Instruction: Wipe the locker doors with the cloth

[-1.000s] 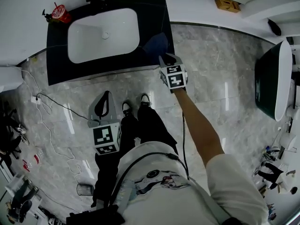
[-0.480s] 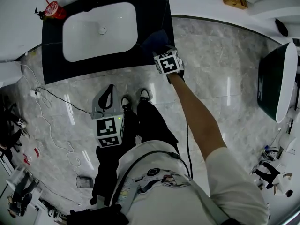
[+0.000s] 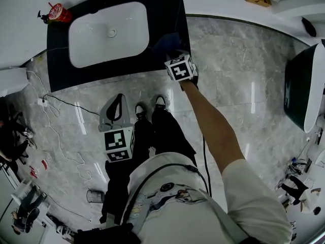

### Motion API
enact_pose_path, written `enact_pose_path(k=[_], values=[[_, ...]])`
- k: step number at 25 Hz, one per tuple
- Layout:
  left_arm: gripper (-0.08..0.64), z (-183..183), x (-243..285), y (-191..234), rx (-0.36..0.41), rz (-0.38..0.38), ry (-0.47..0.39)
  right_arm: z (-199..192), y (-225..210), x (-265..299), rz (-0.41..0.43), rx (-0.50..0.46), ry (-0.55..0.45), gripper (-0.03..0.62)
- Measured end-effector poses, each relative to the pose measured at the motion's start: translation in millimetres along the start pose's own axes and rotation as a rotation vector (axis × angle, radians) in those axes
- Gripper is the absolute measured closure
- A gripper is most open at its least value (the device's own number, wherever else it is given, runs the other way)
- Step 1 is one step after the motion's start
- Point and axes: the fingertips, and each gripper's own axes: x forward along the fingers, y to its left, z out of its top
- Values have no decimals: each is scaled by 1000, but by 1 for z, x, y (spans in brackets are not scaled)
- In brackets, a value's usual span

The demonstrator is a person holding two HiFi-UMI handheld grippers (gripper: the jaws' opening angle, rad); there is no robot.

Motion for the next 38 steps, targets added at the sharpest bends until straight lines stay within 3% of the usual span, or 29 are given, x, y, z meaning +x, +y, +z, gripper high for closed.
enact_pose_path(k=[11,21,32,38], values=[[560,-4,-22,-8,7,21,-18,11,-1,-66,-40,36,-195,508],[560,-23,-63,-12,31,2,-66,-3,39,-155,-57,89,-345,508],[560,-95,-155,7,40,-3,-134,-45,131,-239,-105,58,-422,506],[560,-128,-173,16,26,-4,-139,-72,163,-262,-117,29,-434,506]])
